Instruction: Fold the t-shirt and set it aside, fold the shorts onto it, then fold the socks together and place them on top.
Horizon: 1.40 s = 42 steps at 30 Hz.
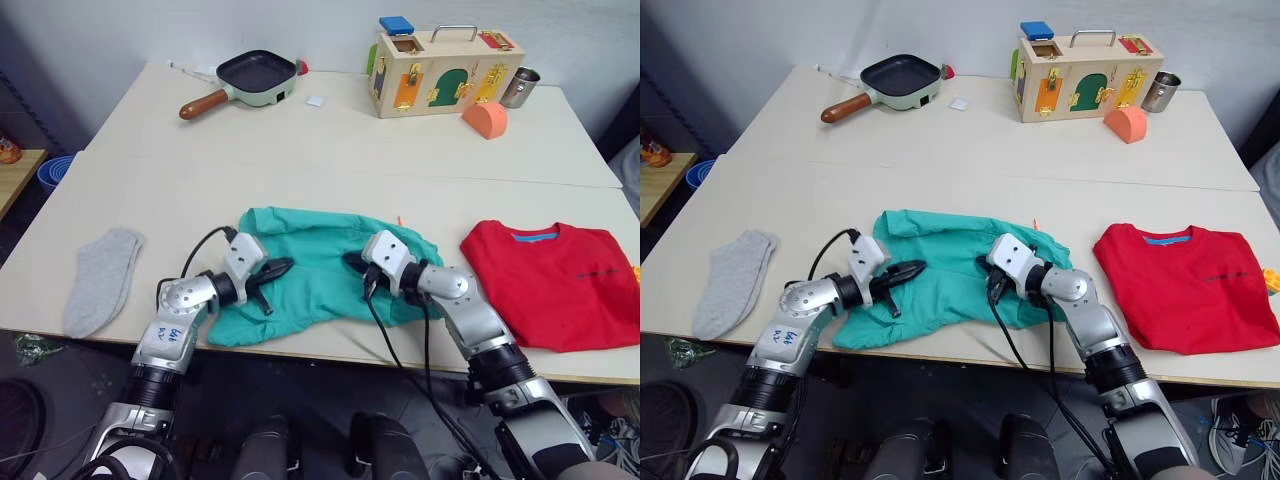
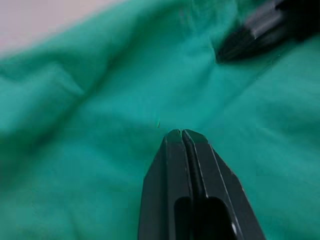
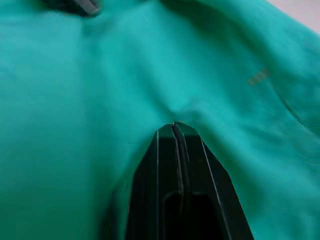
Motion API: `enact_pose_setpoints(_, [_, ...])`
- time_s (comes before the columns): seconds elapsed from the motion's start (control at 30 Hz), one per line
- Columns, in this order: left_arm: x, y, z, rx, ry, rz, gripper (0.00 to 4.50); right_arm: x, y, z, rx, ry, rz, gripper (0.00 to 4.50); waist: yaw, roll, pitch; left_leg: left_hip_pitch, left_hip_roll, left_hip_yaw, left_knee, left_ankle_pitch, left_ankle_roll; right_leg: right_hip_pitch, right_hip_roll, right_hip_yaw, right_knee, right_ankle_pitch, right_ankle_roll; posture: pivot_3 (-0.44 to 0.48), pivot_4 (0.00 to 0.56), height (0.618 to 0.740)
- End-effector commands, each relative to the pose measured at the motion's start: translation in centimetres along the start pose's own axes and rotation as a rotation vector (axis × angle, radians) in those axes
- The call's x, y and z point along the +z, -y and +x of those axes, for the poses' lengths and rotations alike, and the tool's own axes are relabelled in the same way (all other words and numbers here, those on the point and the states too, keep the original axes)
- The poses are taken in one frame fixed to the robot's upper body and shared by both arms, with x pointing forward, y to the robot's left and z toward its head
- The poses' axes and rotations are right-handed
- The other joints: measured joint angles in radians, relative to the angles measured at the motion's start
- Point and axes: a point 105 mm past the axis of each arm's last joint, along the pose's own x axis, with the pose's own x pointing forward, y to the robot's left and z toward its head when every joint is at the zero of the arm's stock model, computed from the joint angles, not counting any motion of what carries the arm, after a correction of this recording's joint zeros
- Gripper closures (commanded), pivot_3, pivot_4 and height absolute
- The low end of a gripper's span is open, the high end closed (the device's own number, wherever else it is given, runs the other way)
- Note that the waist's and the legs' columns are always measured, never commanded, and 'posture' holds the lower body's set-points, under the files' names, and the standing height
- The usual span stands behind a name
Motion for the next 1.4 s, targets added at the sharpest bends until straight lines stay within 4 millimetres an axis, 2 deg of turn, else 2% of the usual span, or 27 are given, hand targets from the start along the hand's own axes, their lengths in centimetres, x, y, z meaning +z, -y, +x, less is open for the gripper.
enact_pose_setpoints(0.03, [-3.2, -0.7, -1.1, 0.123, -0.002, -0.296, 4.46, -0.5, 4.2, -2.4, -0.118, 0.01, -0.038, 4.5, 0.001, 0.002, -0.001, 0.001, 0.0, 0.0, 0.0, 0.0, 0.0, 0.001, 0.0, 0.001, 0.0, 0.0, 0.0, 0.0, 0.15, 0.74])
enact_pose_setpoints(0.07, [-4.1, -0.7, -1.5, 0.137, -0.018, -0.318, 4.46, -1.0, 4.7, -2.7, -0.128, 0.0, -0.041, 4.5, 0.0, 0.002, -0.001, 0.002, 0.0, 0.0, 0.0, 0.0, 0.0, 0.003, -0.003, 0.001, -0.001, 0.0, 0.0, 0.0, 0.15, 0.74])
enact_pose_setpoints(0.13, [-5.5, -0.4, -2.3, 0.112, -0.098, -0.24, 4.46, -2.0, 5.7, -3.4, -0.154, -0.017, -0.045, 4.5, -0.005, 0.002, -0.001, 0.007, 0.0, 0.0, -0.001, 0.0, 0.0, 0.006, -0.005, 0.0, -0.001, 0.0, 0.0, 0.0, 0.15, 0.74])
enact_pose_setpoints(0.27, [-5.0, -0.5, -2.4, 0.106, -0.081, -0.216, 4.46, -3.4, 7.7, -4.8, -0.218, -0.043, -0.074, 4.5, -0.025, 0.006, -0.004, 0.018, 0.0, 0.002, -0.004, -0.001, -0.002, 0.013, -0.006, 0.001, -0.002, -0.002, -0.002, 0.0, 0.15, 0.74])
enact_pose_setpoints(0.33, [-4.7, -0.4, -2.3, 0.086, -0.075, -0.192, 4.46, -3.3, 8.7, -5.3, -0.254, -0.016, -0.067, 4.5, -0.029, 0.006, -0.004, 0.019, 0.001, 0.002, -0.004, -0.001, -0.003, 0.013, -0.006, 0.001, -0.001, -0.002, -0.003, 0.0, 0.15, 0.74])
enact_pose_setpoints(0.43, [-3.9, -0.7, -2.2, 0.079, -0.057, -0.174, 4.46, -1.5, 9.1, -5.4, -0.21, 0.133, 0.061, 4.5, -0.03, 0.007, -0.004, 0.019, 0.001, 0.002, -0.004, -0.001, -0.003, 0.013, -0.006, 0.001, -0.001, -0.002, -0.003, 0.0, 0.15, 0.74])
enact_pose_setpoints(0.53, [-2.7, -1.0, -2.0, 0.056, -0.019, -0.147, 4.46, 1.1, 7.8, -6.1, -0.028, 0.305, 0.155, 4.5, -0.028, 0.007, -0.004, 0.019, 0.001, 0.002, -0.004, -0.001, -0.003, 0.013, -0.006, 0.001, -0.001, -0.002, -0.003, 0.0, 0.15, 0.74])
enact_pose_setpoints(0.6, [-1.9, -1.0, -2.0, 0.031, 0.005, -0.123, 4.46, 2.2, 7.1, -6.7, 0.052, 0.352, 0.191, 4.5, -0.024, 0.007, -0.003, 0.018, 0.001, 0.002, -0.004, -0.001, -0.002, 0.013, -0.006, 0.001, -0.001, -0.002, -0.003, 0.0, 0.15, 0.74])
enact_pose_setpoints(0.7, [0.1, -1.0, -2.0, -0.021, 0.06, -0.056, 4.46, 4.5, 4.5, -7.7, 0.22, 0.393, 0.227, 4.5, -0.021, 0.007, -0.003, 0.017, 0.001, 0.0, -0.004, -0.001, -0.002, 0.012, -0.007, 0.0, -0.001, -0.002, -0.003, 0.0, 0.15, 0.74])
enact_pose_setpoints(0.73, [0.7, -1.1, -2.0, -0.032, 0.075, -0.038, 4.46, 4.8, 3.5, -7.8, 0.267, 0.376, 0.225, 4.5, -0.019, 0.007, -0.003, 0.016, 0.001, 0.0, -0.004, -0.002, -0.003, 0.011, -0.008, 0.0, -0.001, -0.002, -0.003, 0.0, 0.15, 0.74])
enact_pose_setpoints(0.83, [2.2, -1.8, -1.6, -0.042, 0.102, 0.003, 4.46, 4.0, 0.6, -8.1, 0.351, 0.252, 0.14, 4.5, -0.012, 0.007, -0.003, 0.01, 0.001, 0.0, -0.004, -0.002, -0.003, 0.006, -0.008, 0.0, -0.001, -0.002, -0.003, 0.0, 0.15, 0.74])
enact_pose_setpoints(0.97, [2.6, -3.7, 0.1, -0.039, 0.036, 0.113, 4.46, 1.0, -1.6, -7.8, 0.314, 0.103, 0.081, 4.5, 0.003, 0.007, -0.003, 0.01, 0.0, 0.0, -0.003, -0.002, -0.002, 0.006, -0.008, 0.0, -0.002, -0.002, -0.003, 0.0, 0.15, 0.74])
enact_pose_setpoints(1.03, [2.6, -4.5, 0.9, -0.027, 0.014, 0.146, 4.46, -0.3, -1.8, -7.8, 0.294, 0.05, 0.055, 4.5, 0.006, 0.007, -0.003, 0.01, 0.0, 0.001, -0.003, -0.002, -0.002, 0.006, -0.008, 0.0, -0.002, -0.002, -0.003, 0.0, 0.15, 0.74])
enact_pose_setpoints(1.17, [3.5, -7.4, 1.9, 0.084, 0.04, 0.138, 4.46, -1.4, -1.7, -7.7, 0.265, 0.02, 0.031, 4.5, 0.005, 0.005, -0.002, 0.009, 0.0, 0.002, -0.003, -0.002, -0.002, 0.004, -0.007, 0.0, -0.002, -0.002, -0.002, 0.0, 0.15, 0.74])
enact_pose_setpoints(1.3, [4.2, -12.0, 1.1, 0.343, 0.07, 0.054, 4.46, -1.2, -1.5, -7.6, 0.246, 0.037, 0.035, 4.5, 0.003, 0.001, 0.0, 0.008, 0.0, 0.002, -0.003, -0.002, -0.001, 0.004, -0.007, 0.0, -0.001, -0.002, -0.002, 0.0, 0.15, 0.74])
enact_pose_setpoints(1.4, [4.8, -15.2, -1.0, 0.54, 0.104, -0.003, 4.46, -0.6, -1.4, -7.4, 0.222, 0.073, 0.036, 4.5, 0.001, -0.001, 0.0, 0.008, 0.0, 0.002, -0.003, -0.002, -0.001, 0.005, -0.007, 0.0, -0.001, -0.001, -0.002, 0.0, 0.15, 0.74])
